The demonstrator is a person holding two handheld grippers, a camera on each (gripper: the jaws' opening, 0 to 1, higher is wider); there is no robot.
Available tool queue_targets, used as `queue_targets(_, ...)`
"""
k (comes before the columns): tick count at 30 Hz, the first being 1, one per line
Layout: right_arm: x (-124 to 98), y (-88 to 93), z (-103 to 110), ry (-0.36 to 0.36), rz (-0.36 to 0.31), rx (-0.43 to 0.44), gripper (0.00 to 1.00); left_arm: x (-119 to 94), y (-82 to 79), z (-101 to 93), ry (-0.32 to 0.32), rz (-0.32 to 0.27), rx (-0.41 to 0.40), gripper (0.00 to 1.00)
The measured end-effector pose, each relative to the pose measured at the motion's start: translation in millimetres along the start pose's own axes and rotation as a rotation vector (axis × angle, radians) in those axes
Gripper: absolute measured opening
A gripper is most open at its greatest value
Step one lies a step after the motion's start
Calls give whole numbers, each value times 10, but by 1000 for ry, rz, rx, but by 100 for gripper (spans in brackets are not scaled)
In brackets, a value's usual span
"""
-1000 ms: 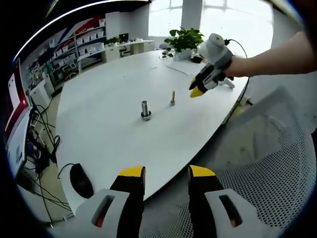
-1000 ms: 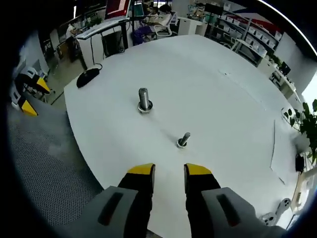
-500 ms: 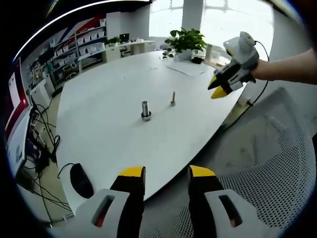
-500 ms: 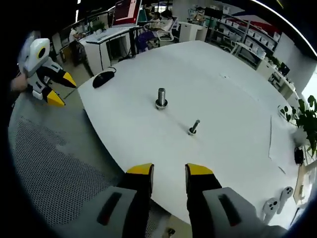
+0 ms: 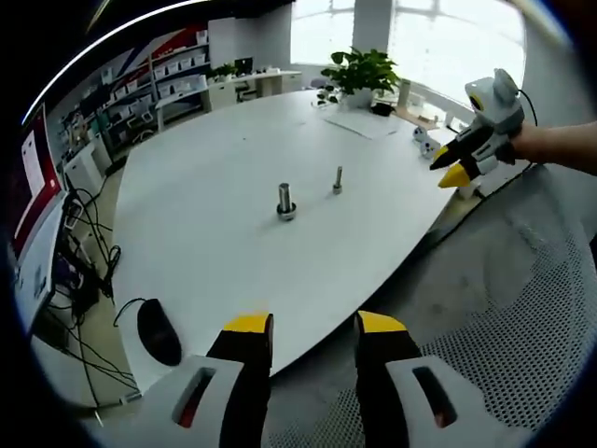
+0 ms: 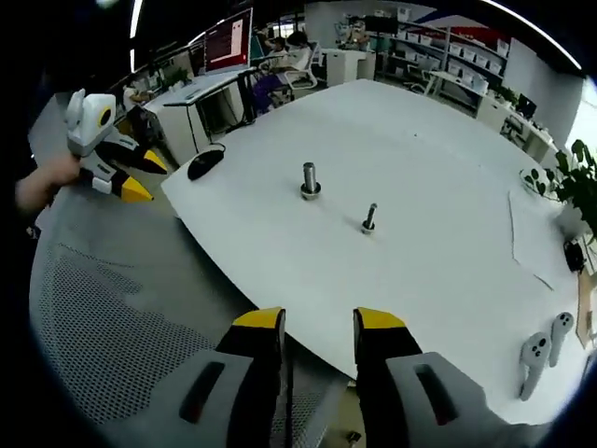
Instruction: Place the washer onto the threaded stud by aligning its center hole with the stud, sliding it down to the base, and recovering from edge contact or off-axis alignment until the washer reaches the visible bottom stop.
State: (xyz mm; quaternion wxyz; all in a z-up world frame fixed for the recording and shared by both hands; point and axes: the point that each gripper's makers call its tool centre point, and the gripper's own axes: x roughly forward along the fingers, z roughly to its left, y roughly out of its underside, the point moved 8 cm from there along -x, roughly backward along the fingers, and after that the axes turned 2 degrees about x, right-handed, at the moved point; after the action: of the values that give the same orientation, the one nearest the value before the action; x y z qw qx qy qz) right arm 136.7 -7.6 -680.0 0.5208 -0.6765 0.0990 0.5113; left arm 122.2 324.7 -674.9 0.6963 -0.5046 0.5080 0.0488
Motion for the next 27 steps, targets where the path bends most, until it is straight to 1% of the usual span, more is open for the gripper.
queue_targets(2,9,22,57,-25,-10,15,33,-14,-6,-1,-12,-8,1,33)
queue_targets(4,19,4,101,-48,-30,25,33,-17,-10,1,-19,-11,0,33)
queue_targets(6,1,-25,134,-54,-57,38,33,-15,6,13,-22,-2,-7,33)
queue_targets(8,-32,-8,155,-55,-66,65,34,-16,13,16,-25,1,-9,33)
queue_targets(11,-70,67,139,-40,-69,116,34,-17,8,10,-29,2,-6,32)
queue_targets(12,-76,103,125,-31,-62,165,35,-16,11,11,-33,7,-4,32)
queue_targets(14,-74,120,82,-10,-59,165,37,-16,24,18,-42,19,-5,32)
queue_targets(16,-64,111,67,2,-42,183,39,-18,19,25,-45,14,-3,32)
queue_targets(21,-104,85,135,18,-62,199,39,-31,10,39,-55,3,-11,32)
queue_targets(24,-80,100,127,17,-88,203,39,-35,22,37,-57,3,-7,32)
queue_targets(27,-62,131,85,13,-83,216,39,-58,-8,44,-56,-26,-40,31)
